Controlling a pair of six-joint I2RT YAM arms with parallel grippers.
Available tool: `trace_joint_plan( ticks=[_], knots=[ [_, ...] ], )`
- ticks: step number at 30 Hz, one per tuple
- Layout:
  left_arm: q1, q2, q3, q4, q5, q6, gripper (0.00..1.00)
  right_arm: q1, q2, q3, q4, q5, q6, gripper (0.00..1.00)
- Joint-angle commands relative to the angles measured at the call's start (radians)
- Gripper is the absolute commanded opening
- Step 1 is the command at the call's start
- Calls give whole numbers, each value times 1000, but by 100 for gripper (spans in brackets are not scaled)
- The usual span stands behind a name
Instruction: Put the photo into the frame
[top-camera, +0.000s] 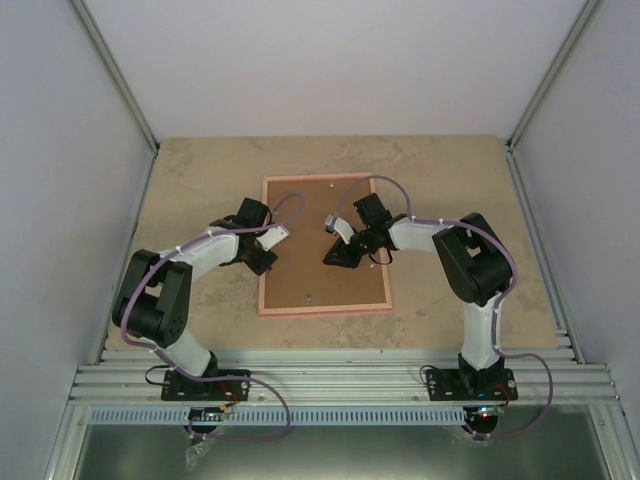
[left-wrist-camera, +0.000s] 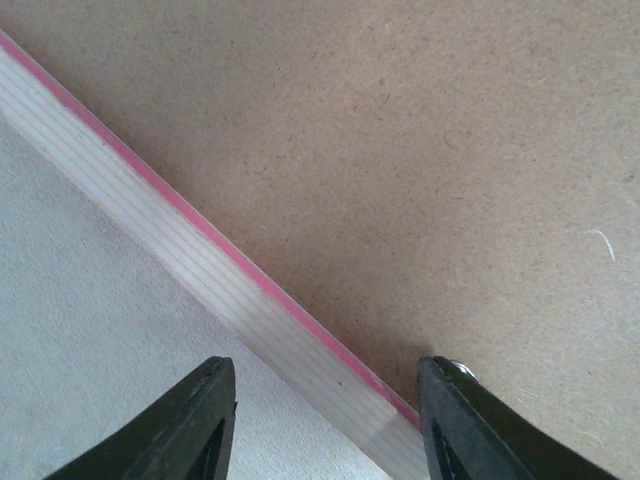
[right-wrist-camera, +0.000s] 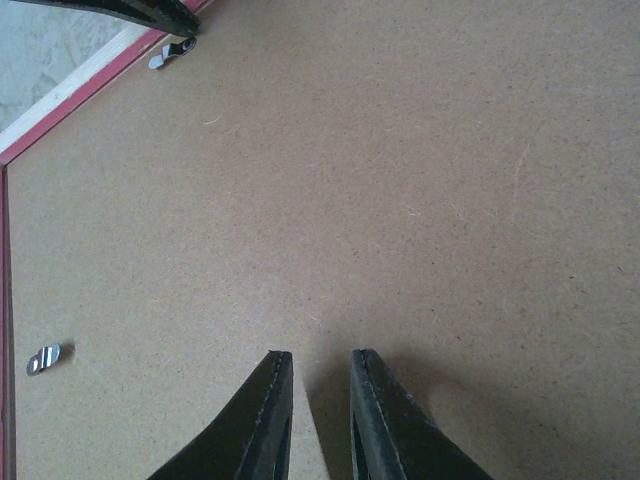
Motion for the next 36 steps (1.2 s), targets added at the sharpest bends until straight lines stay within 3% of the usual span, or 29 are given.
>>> trace_joint_plan(
  ticks=[1, 12, 23, 28, 36],
  knots=[
    [9, 11, 10, -82, 20, -18, 56, -15, 49, -35, -52, 106, -1, 19],
    [9, -71, 64, -94, 130, -64, 60, -14, 40, -39, -50, 105, -3, 19],
    [10, -10, 31, -78, 98, -60, 71, 38, -66, -48, -26, 22, -12, 20],
    [9, 9, 13, -57, 67, -73, 71, 109, -109, -46, 10, 13, -18, 20],
    [9, 26, 13, -53, 60, -73, 68, 150, 17, 14, 51, 12, 32, 20]
  ],
)
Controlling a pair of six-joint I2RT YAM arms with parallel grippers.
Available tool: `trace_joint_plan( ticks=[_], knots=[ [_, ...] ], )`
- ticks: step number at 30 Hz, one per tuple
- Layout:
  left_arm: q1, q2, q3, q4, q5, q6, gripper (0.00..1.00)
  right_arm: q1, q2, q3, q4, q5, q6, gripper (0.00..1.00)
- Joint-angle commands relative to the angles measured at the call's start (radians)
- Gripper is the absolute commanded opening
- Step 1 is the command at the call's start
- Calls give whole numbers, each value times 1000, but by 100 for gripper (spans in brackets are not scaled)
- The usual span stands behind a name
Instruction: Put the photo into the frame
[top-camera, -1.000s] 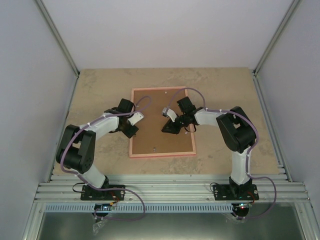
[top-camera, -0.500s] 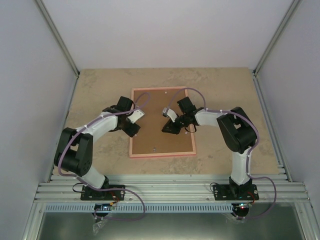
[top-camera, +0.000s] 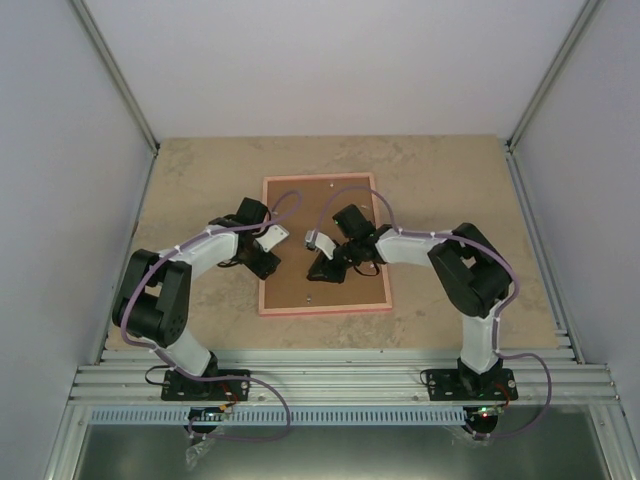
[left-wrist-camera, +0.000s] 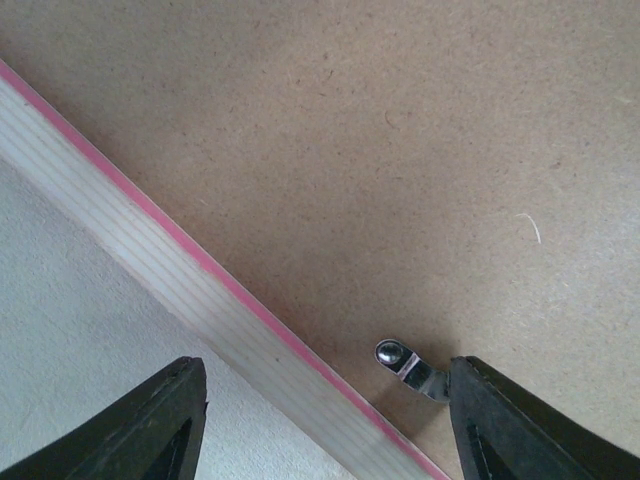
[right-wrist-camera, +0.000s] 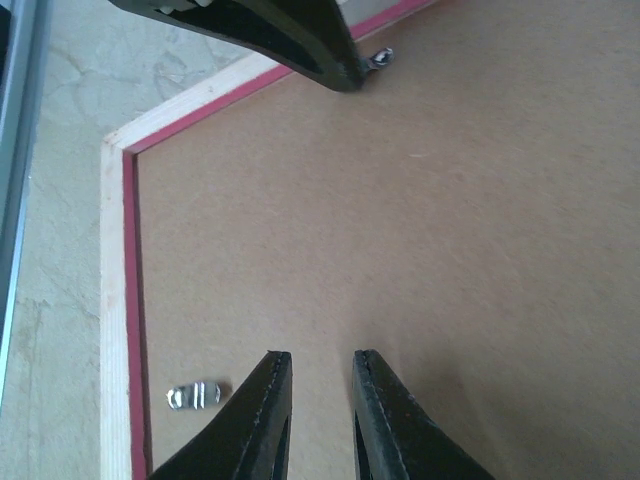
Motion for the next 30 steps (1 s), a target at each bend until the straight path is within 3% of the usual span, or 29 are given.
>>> trace_joint_plan(
  ticks=[1, 20, 30],
  knots=[
    [3, 27, -5, 16, -22, -5, 67, -5, 87, 42, 38, 3, 29, 20],
    [3, 33, -32, 7, -114, 103, 49, -43, 131, -10, 13, 24, 40, 18],
    [3, 10, -23, 21, -117, 111, 33, -48, 128, -14, 15, 26, 39, 18]
  ],
)
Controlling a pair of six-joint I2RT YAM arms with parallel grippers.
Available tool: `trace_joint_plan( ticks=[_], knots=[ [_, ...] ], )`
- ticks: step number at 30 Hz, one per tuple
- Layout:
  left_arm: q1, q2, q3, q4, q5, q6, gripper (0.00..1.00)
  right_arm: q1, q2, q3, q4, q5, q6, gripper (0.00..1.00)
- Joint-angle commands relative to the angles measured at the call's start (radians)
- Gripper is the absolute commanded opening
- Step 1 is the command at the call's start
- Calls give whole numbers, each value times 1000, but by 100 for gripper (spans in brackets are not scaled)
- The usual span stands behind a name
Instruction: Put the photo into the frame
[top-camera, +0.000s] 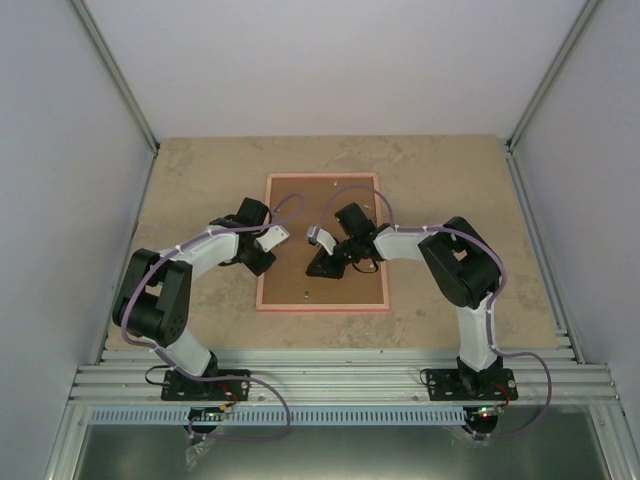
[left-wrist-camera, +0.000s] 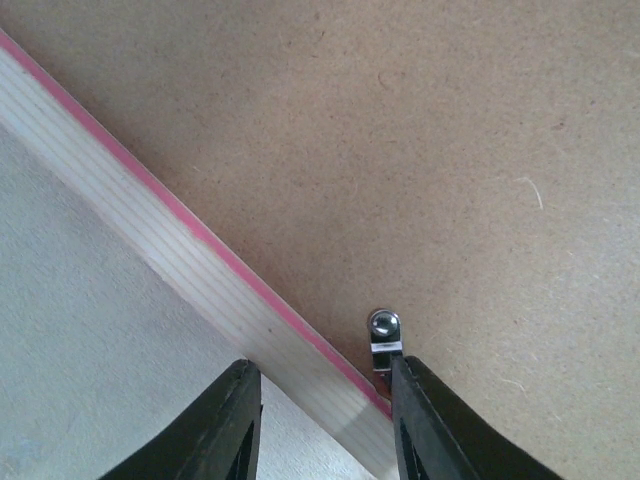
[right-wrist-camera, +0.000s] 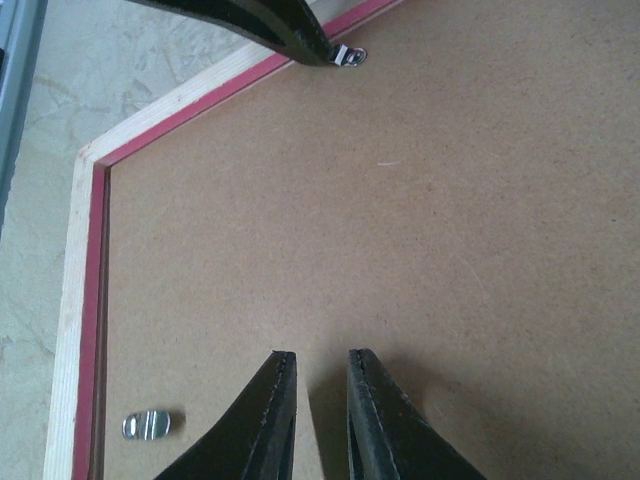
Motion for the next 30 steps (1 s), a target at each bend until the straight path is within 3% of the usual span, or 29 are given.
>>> trace_joint_plan(
  ticks=[1, 7, 11, 16, 22, 26, 30],
  knots=[
    [5, 2, -20, 6, -63, 40, 32, -13, 41, -39, -70, 78, -3, 18],
    [5, -26, -21, 26, -22, -11, 26, -13, 43, -39, -67, 78, -1, 18],
    [5, -42, -27, 39, 18, -44, 31, -13, 37, -37, -65, 76, 0, 18],
    [5, -59, -36, 62, 19, -72, 29, -13, 31, -39, -64, 78, -1, 18],
    [8, -152, -45, 96, 57, -85, 43, -13, -12, -31, -65, 72, -10, 18],
    [8, -134, -32, 56, 89, -71, 57, -13, -37, -27, -61, 72, -10, 18],
    [10, -97, -44, 59, 65, -53, 60, -13, -34, -27, -64, 71, -14, 18]
  ],
)
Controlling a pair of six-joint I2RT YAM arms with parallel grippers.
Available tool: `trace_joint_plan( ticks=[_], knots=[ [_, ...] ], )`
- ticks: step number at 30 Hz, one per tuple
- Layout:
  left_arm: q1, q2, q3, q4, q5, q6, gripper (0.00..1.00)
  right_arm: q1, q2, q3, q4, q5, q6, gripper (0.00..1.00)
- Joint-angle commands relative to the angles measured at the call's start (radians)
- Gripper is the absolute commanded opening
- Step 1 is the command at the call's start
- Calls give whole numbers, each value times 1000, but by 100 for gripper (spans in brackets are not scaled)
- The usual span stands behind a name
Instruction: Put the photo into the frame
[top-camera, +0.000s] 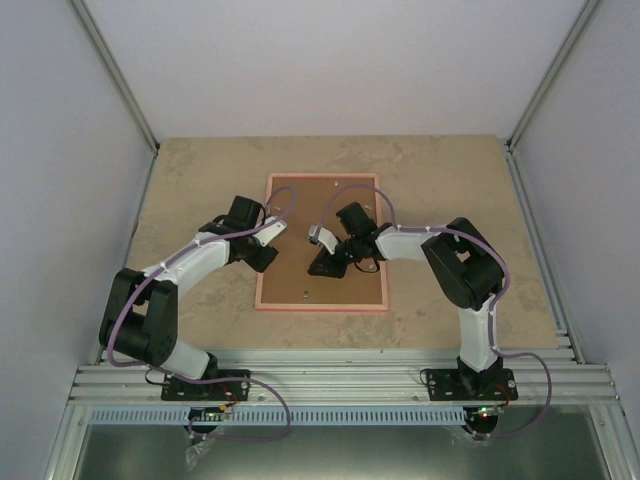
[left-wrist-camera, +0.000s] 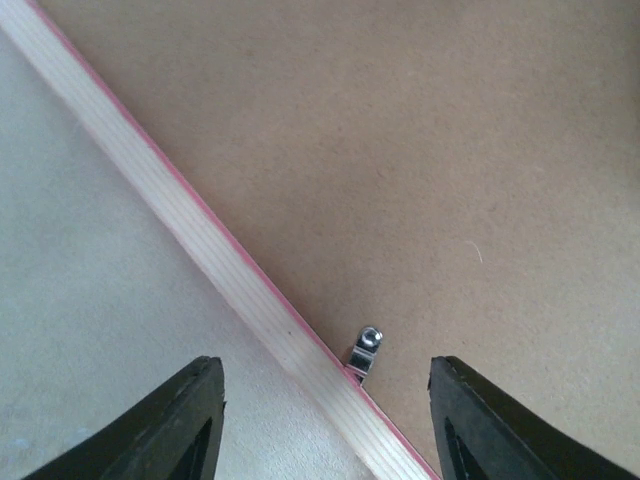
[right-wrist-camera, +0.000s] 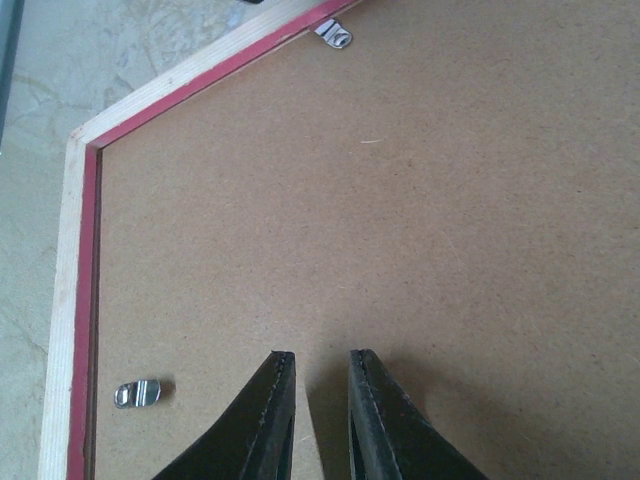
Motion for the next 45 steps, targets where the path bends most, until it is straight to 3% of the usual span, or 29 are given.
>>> trace_joint_plan(
  ticks=[1, 9, 13, 22, 39, 42, 45],
  knots=[
    [6, 39, -4, -6, -5, 11, 60, -8, -11, -22, -45, 43, -14, 18],
    [6, 86, -18, -15, -57, 5, 57, -8, 9, -26, -45, 51, -17, 18],
    [5, 110, -20, -26, -89, -19, 50, -8, 14, -27, -41, 67, -16, 18],
    [6, 155, -41, -16, -146, -210, 45, -8, 25, -46, -14, 61, 32, 17],
    [6, 167, -47, 54, -162, -247, 22, -9, 28, -45, -22, 70, 18, 17],
    [11, 118, -36, 49, -128, -216, 26, -10, 15, -38, -33, 61, 5, 18],
    [15, 29, -27, 43, -45, -153, 47, -20, -29, -32, -44, 29, -11, 19]
  ],
)
